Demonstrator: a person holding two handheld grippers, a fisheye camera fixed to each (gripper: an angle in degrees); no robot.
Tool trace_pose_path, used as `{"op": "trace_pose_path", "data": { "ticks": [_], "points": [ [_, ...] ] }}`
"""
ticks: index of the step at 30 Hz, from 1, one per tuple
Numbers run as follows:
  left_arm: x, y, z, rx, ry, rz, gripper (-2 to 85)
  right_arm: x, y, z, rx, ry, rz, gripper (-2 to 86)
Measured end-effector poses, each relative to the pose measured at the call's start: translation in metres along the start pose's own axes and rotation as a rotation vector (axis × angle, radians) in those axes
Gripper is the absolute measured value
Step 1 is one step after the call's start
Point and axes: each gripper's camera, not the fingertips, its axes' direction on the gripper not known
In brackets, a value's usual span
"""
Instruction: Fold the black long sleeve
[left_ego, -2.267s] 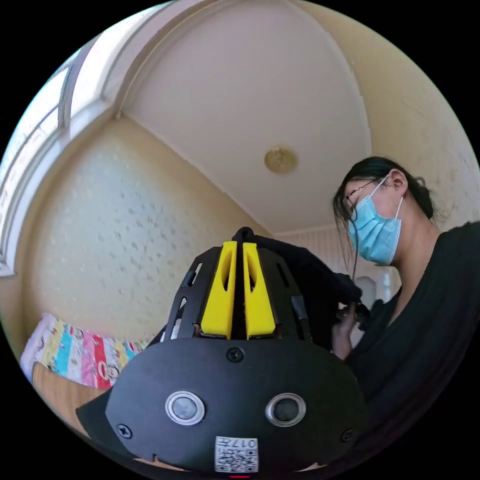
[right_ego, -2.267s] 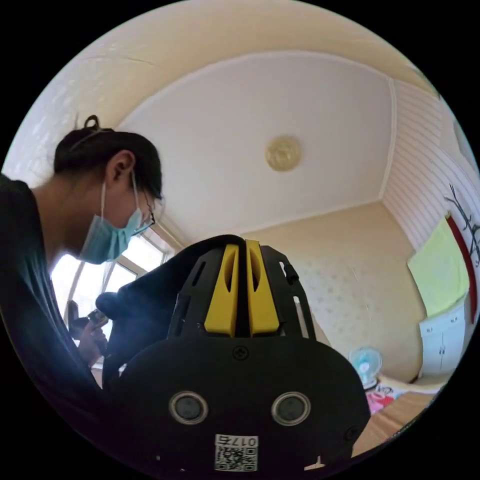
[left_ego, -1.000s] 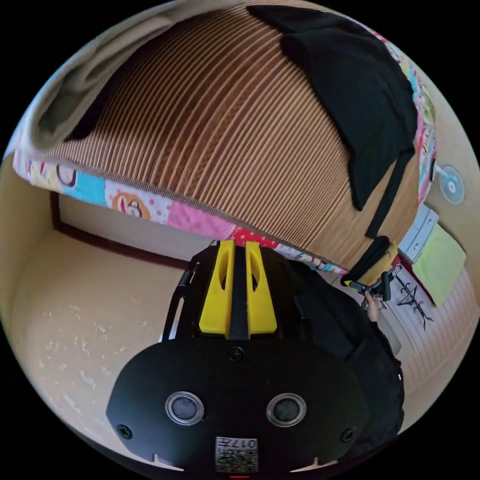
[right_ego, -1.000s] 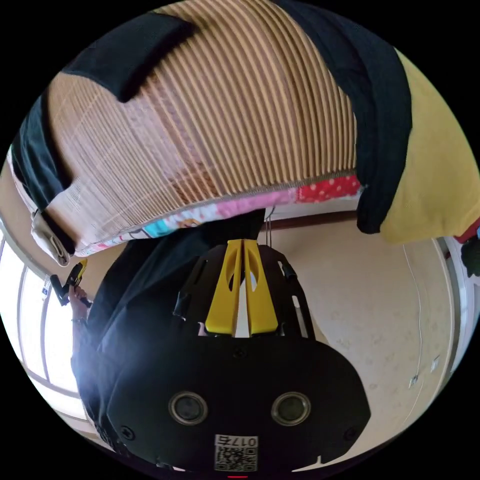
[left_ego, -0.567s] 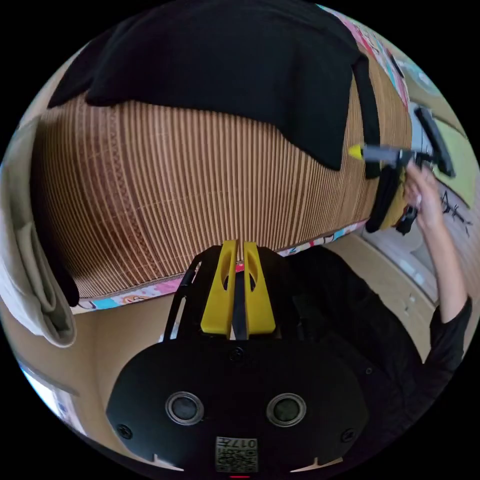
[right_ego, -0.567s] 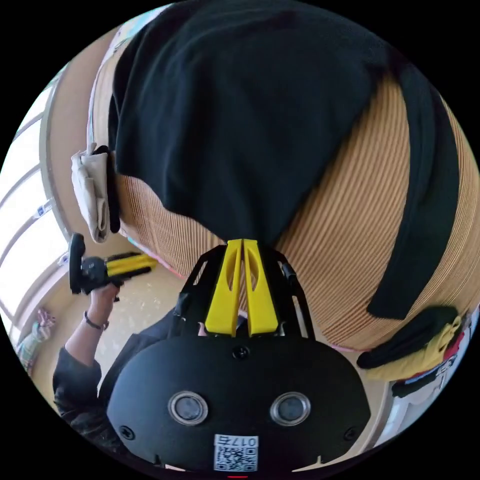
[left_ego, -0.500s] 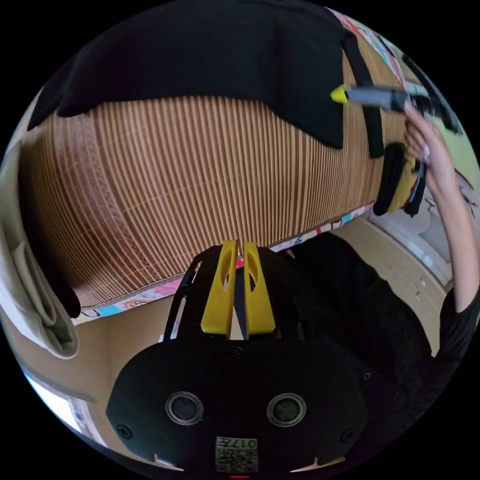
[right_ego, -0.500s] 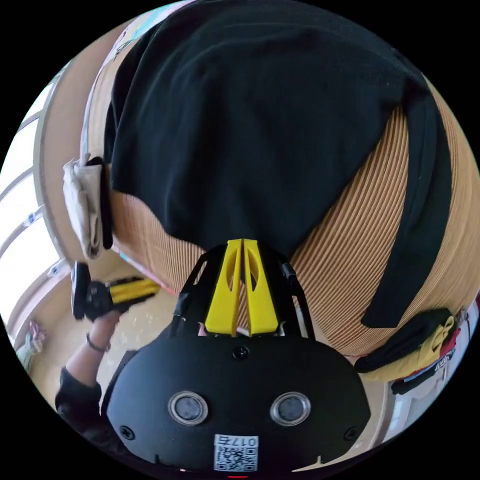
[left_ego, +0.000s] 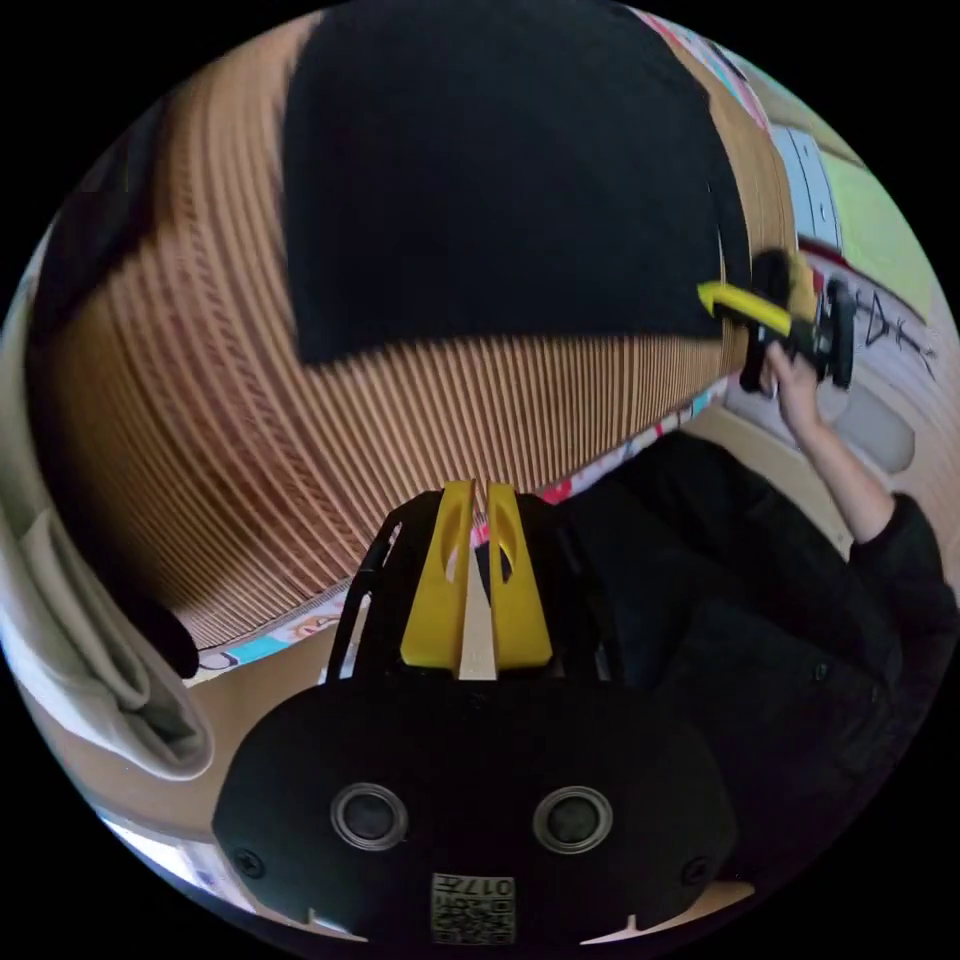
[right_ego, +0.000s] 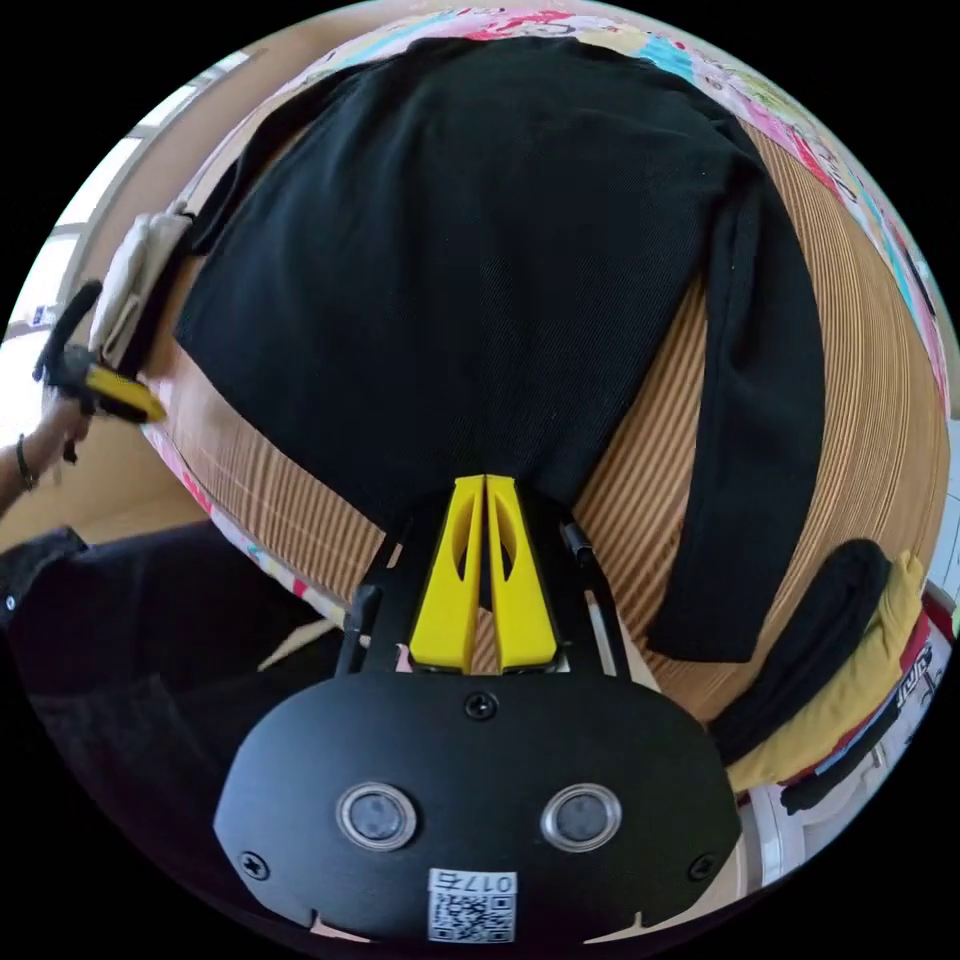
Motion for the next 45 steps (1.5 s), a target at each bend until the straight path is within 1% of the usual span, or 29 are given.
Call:
{"op": "trace_pose_path", "data": {
  "ticks": [2, 5, 6, 8, 9, 11, 14, 17, 19, 21, 22, 23, 24, 25, 27, 28, 30, 32, 33, 34, 36, 37, 38, 39, 40, 41, 42, 45],
  "points": [
    [-0.013, -0.007, -0.034, 0.108, 0.032, -0.119, 5.8, 0.015, 0.013, 0.001, -0.05, -0.018, 0.009, 0.3],
    [-0.011, -0.023, -0.047, 0.18, 0.061, -0.188, 7.9, 0.036, 0.022, -0.001, -0.091, -0.068, 0.066, 0.3],
    [-0.009, -0.027, -0.044, 0.171, 0.062, -0.192, 8.1, 0.041, 0.022, -0.003, -0.095, -0.085, 0.089, 0.3],
    [0.001, -0.045, -0.014, 0.069, 0.049, -0.196, 7.2, 0.044, 0.02, -0.005, -0.113, -0.091, 0.127, 0.4],
    [0.005, -0.046, -0.01, 0.064, 0.022, -0.204, 6.5, 0.044, 0.017, -0.007, -0.139, -0.077, 0.153, 0.4],
    [0.022, -0.034, -0.007, 0.116, -0.063, -0.201, 4.0, 0.04, 0.016, -0.009, -0.174, -0.038, 0.175, 0.4],
    [0.034, -0.006, 0.011, 0.096, -0.051, -0.235, 2.4, 0.028, 0.023, -0.004, -0.231, 0.052, 0.199, 0.5],
    [0.052, 0.023, 0.033, 0.057, -0.06, -0.277, 2.6, 0.022, 0.037, -0.001, -0.261, 0.039, 0.241, 0.7],
    [0.061, 0.04, 0.04, 0.068, -0.043, -0.322, 3.7, 0.031, 0.047, -0.007, -0.258, -0.031, 0.304, 0.9],
    [0.067, 0.055, 0.039, 0.123, -0.003, -0.365, 4.5, 0.071, 0.072, -0.025, -0.187, -0.154, 0.542, 1.6],
    [0.069, 0.064, 0.037, 0.16, 0.029, -0.397, 4.8, 0.085, 0.081, -0.03, -0.158, -0.19, 0.624, 1.9],
    [0.068, 0.072, 0.035, 0.192, 0.07, -0.43, 5.1, 0.114, 0.104, -0.036, -0.095, -0.291, 0.797, 2.6],
    [0.067, 0.076, 0.035, 0.207, 0.094, -0.449, 5.1, 0.141, 0.129, -0.038, -0.009, -0.435, 0.951, 4.1],
    [0.065, 0.084, 0.034, 0.239, 0.149, -0.483, 5.2, 0.153, 0.143, -0.037, 0.047, -0.52, 1.024, 4.8],
    [0.062, 0.095, 0.033, 0.282, 0.228, -0.535, 5.2, 0.19, 0.192, -0.022, 0.27, -0.815, 1.268, 9.8],
    [0.06, 0.101, 0.034, 0.306, 0.27, -0.572, 5.2, 0.196, 0.203, -0.016, 0.319, -0.866, 1.327, 10.5],
    [0.061, 0.108, 0.034, 0.341, 0.321, -0.621, 5.2, 0.203, 0.238, 0.005, 0.471, -1.007, 1.556, 12.1],
    [0.066, 0.111, 0.037, 0.356, 0.363, -0.657, 5.2, 0.198, 0.25, 0.025, 0.487, -1.108, 1.691, 13.0],
    [0.069, 0.11, 0.037, 0.354, 0.366, -0.66, 5.2, 0.193, 0.253, 0.039, 0.483, -1.185, 1.753, 13.1],
    [0.075, 0.108, 0.038, 0.344, 0.362, -0.662, 5.1, 0.19, 0.255, 0.044, 0.499, -1.219, 1.782, 13.1],
    [0.086, 0.102, 0.038, 0.325, 0.345, -0.652, 5.1, 0.179, 0.264, 0.06, 0.549, -1.301, 1.91, 12.1],
    [0.094, 0.097, 0.036, 0.319, 0.332, -0.64, 5.1, 0.177, 0.265, 0.063, 0.563, -1.321, 1.929, 11.6],
    [0.103, 0.091, 0.034, 0.316, 0.32, -0.622, 5.1, 0.176, 0.267, 0.067, 0.618, -1.345, 1.951, 9.8],
    [0.106, 0.088, 0.033, 0.314, 0.314, -0.612, 5.1, 0.178, 0.271, 0.065, 0.723, -1.326, 1.938, 7.5],
    [0.113, 0.081, 0.032, 0.31, 0.306, -0.593, 5.1, 0.181, 0.273, 0.062, 0.752, -1.308, 1.926, 7.0],
    [0.119, 0.076, 0.031, 0.306, 0.299, -0.574, 5.1, 0.186, 0.275, 0.059, 0.753, -1.274, 1.926, 6.1],
    [0.122, 0.074, 0.03, 0.304, 0.296, -0.565, 5.1, 0.189, 0.277, 0.061, 0.707, -1.288, 1.959, 6.0],
    [0.131, 0.068, 0.028, 0.31, 0.29, -0.546, 5.1, 0.195, 0.28, 0.08, 0.659, -1.419, 1.985, 4.4]
  ]
}}
